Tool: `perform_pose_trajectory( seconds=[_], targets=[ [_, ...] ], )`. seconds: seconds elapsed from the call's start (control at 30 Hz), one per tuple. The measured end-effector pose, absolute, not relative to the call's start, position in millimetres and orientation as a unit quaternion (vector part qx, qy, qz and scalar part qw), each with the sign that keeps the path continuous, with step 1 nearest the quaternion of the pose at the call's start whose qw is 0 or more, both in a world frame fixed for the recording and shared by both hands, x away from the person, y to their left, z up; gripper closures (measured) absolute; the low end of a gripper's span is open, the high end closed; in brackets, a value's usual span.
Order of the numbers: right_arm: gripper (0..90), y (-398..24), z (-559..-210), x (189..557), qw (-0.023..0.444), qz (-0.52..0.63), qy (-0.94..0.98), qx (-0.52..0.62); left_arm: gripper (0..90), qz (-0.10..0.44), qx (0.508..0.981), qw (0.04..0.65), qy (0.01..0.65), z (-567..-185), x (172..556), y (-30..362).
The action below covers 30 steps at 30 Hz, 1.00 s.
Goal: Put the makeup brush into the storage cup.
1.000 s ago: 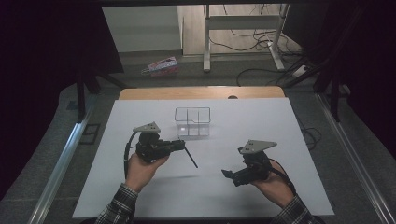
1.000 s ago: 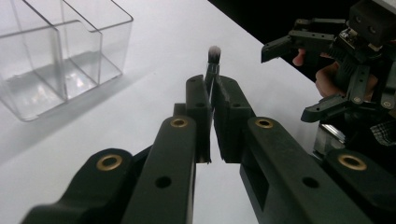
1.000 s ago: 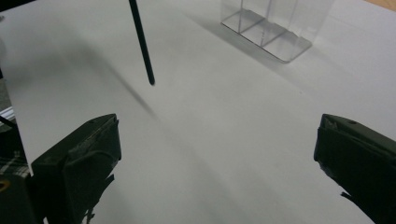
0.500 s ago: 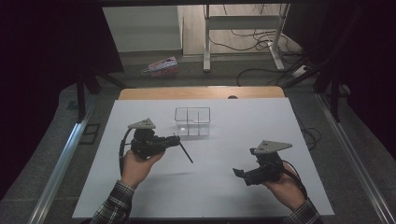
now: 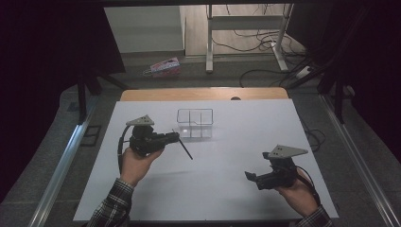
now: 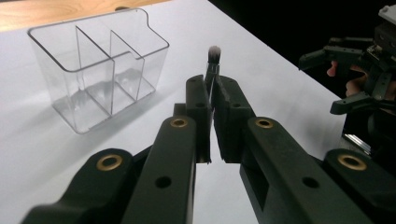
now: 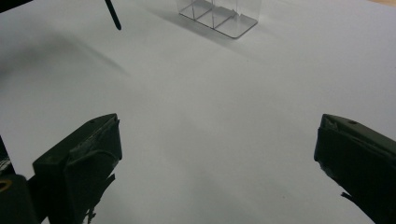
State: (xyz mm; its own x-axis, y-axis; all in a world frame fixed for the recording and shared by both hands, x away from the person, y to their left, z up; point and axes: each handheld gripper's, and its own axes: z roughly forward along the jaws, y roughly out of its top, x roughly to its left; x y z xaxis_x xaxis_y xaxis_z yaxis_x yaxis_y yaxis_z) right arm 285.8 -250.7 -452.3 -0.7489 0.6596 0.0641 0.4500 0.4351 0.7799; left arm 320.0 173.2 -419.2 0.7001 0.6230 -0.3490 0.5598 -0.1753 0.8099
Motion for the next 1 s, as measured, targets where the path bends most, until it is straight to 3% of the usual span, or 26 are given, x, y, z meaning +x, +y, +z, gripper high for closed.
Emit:
perform_pose_trajectory(
  seconds=[1.0],
  targets=[
    [1.0, -267, -459, 276, 0.133, 0.400, 0.840, 0.342, 85.4, 0.097, 0.771, 0.488, 0.398, -382, 350, 180]
  ],
)
